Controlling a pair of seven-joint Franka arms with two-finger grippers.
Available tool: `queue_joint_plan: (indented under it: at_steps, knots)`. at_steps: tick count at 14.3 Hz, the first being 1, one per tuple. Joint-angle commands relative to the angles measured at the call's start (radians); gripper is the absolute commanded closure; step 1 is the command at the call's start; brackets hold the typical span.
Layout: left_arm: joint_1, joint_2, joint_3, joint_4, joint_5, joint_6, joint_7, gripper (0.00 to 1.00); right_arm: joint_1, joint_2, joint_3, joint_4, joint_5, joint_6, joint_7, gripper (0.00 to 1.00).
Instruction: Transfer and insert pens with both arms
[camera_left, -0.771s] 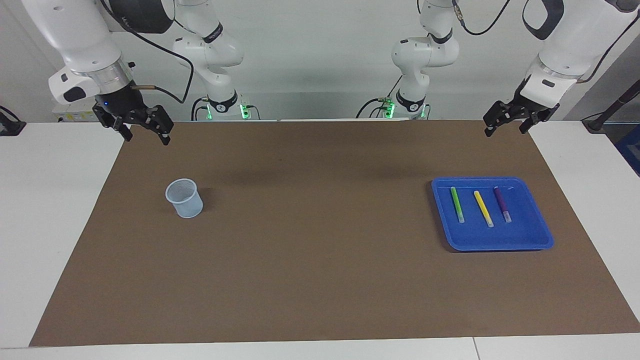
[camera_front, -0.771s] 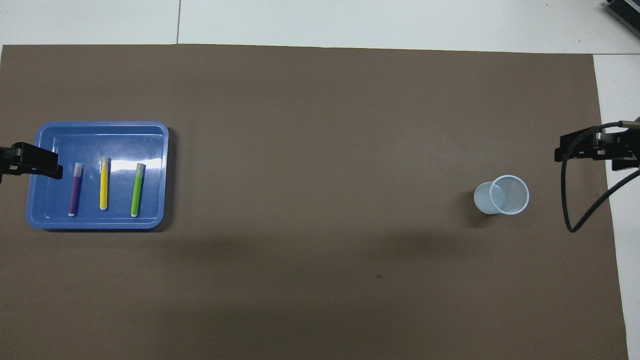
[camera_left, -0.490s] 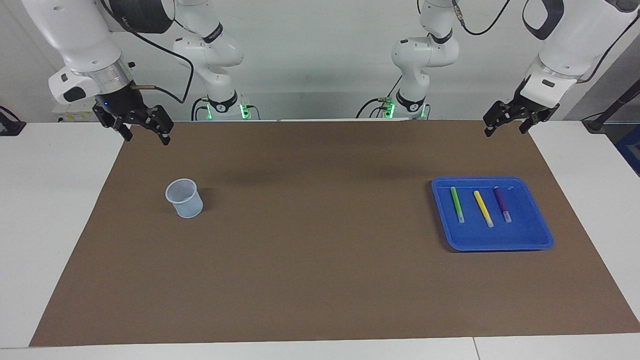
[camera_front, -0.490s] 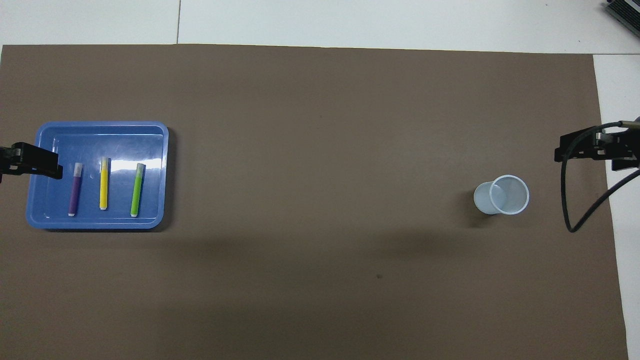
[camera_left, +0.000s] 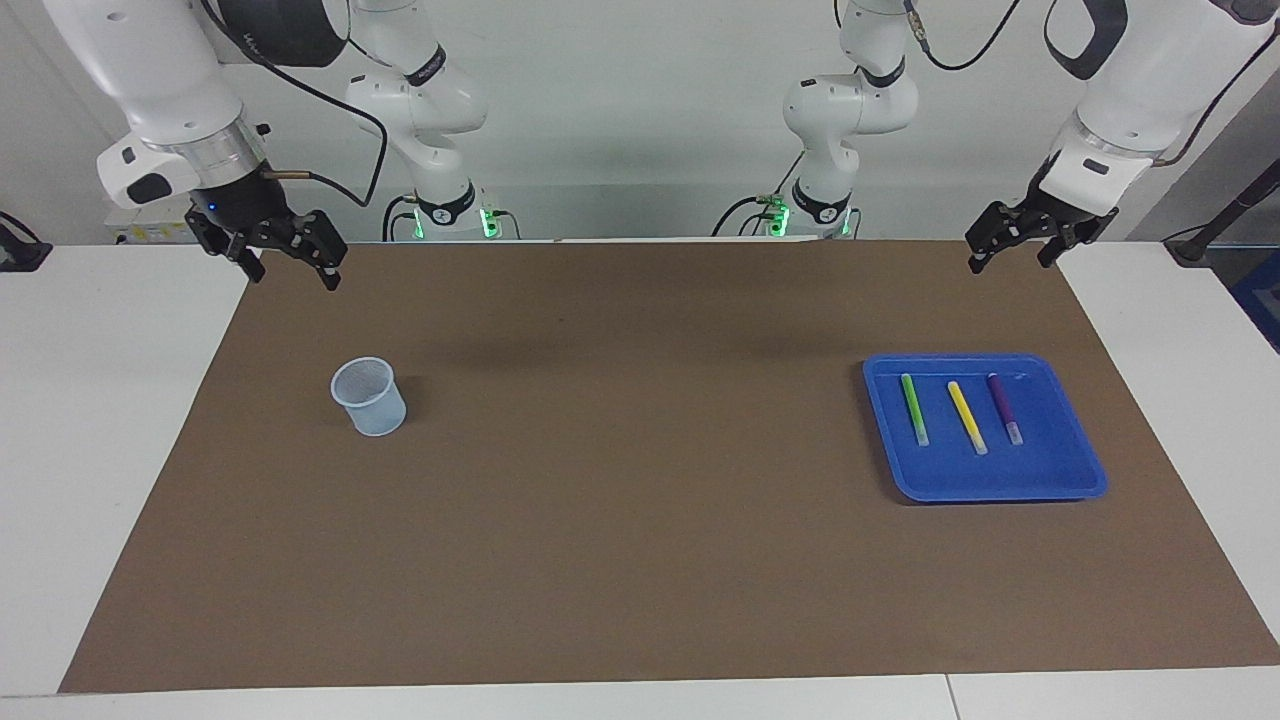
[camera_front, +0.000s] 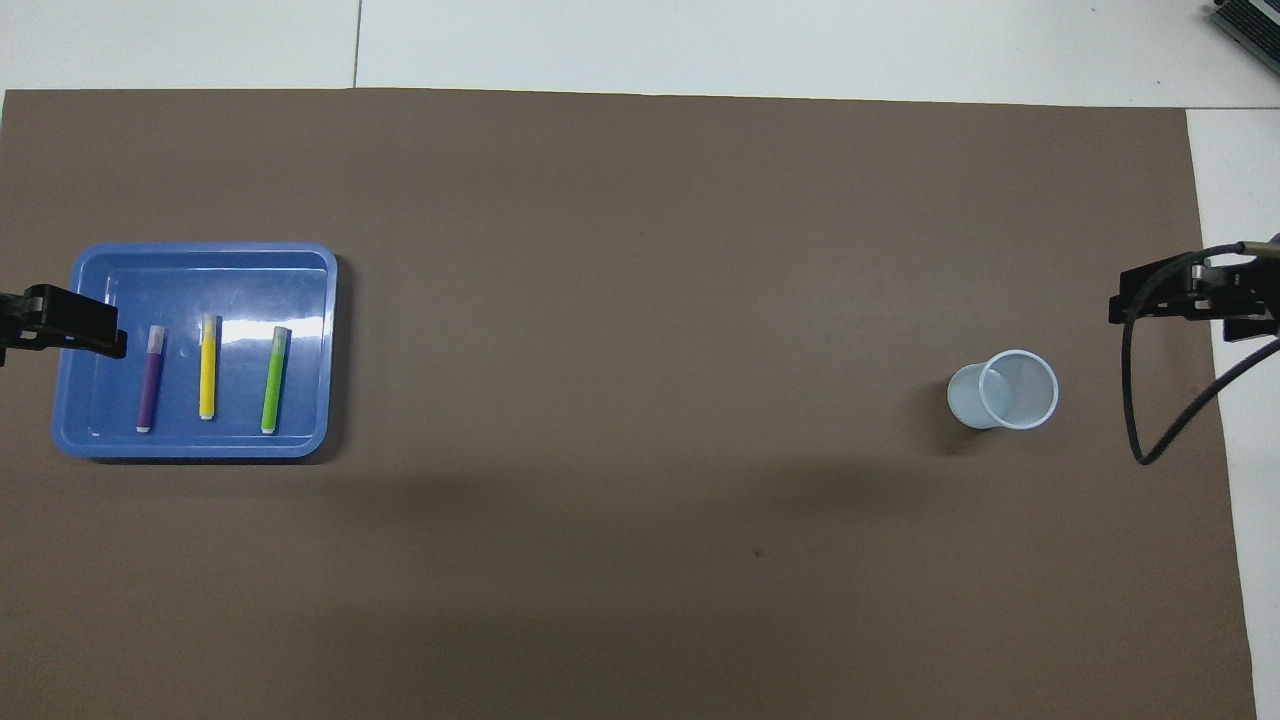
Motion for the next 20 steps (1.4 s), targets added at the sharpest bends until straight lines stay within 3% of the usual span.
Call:
queue_joint_plan:
  at_steps: [1, 16, 20]
  knots:
    - [0.015, -0.004, -0.011, -0.006, -0.013, 0.014, 0.018, 0.00, -0.006, -0.011, 0.006, -0.015, -0.012, 0.013, -0.007, 0.00]
    - [0.018, -0.021, -0.005, -0.039, -0.026, 0.041, 0.004, 0.00, -0.006, -0.011, 0.004, -0.015, -0.012, 0.013, -0.005, 0.00]
    - [0.021, -0.082, -0.002, -0.201, -0.026, 0.212, 0.004, 0.00, -0.006, -0.011, 0.006, -0.015, -0.012, 0.013, -0.005, 0.00]
